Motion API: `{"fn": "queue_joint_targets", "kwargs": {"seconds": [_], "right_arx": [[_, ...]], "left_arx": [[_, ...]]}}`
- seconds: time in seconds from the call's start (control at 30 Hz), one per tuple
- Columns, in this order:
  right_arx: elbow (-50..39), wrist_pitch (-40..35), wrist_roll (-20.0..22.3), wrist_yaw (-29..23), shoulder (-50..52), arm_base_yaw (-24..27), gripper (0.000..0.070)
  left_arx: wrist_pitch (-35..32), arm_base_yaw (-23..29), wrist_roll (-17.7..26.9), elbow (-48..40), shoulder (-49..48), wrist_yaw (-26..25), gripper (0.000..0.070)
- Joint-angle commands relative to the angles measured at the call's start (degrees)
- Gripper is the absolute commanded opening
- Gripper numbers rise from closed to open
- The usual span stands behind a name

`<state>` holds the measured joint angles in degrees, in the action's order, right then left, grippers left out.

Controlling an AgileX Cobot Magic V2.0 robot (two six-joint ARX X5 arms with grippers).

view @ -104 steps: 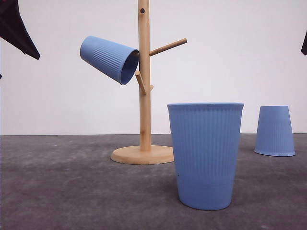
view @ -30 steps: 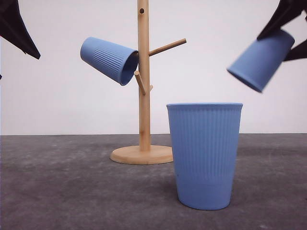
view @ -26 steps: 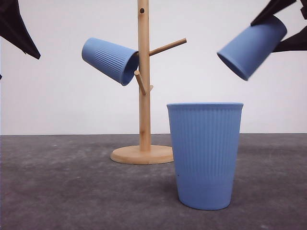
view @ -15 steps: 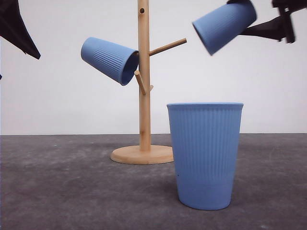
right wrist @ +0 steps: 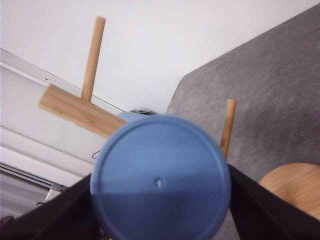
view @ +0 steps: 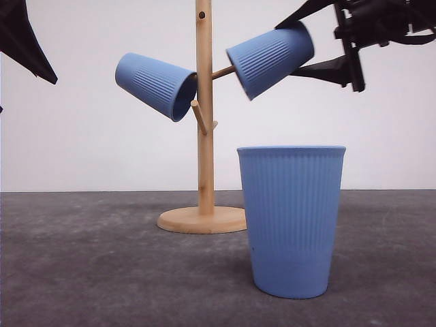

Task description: Place three cups

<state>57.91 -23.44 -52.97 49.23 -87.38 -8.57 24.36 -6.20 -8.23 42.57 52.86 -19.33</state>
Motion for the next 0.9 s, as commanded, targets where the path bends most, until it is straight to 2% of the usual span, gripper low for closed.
{"fn": "queue_joint_targets", "kwargs": {"seconds": [0.0,0.37,0.7,0.87], "right_arx": [[0.67,-0.94,0.49,-0.63,-1.61,-0.74,0.0399],[0.68,-0.55,2.48,-3.21,-2.92,-2.20,0.0401],[0.68,1.46,3.11,-4.47,-2.97,-2.61,0.0496],[0.68,1.81,3.82,-4.48,-2.97,-2.63,0.0501]], "left_arx": [[-0.32,-0.11,0.02,0.44,0.31,0.07,0.0544],[-0.32,-0.11,0.02,0.44,0.31,0.06,0.0544],[-0.32,-0.11,0.00,0.44,0.31,0.07,0.0544],[-0.32,-0.11,0.00,0.44,0.31,0.07,0.0544]]}}
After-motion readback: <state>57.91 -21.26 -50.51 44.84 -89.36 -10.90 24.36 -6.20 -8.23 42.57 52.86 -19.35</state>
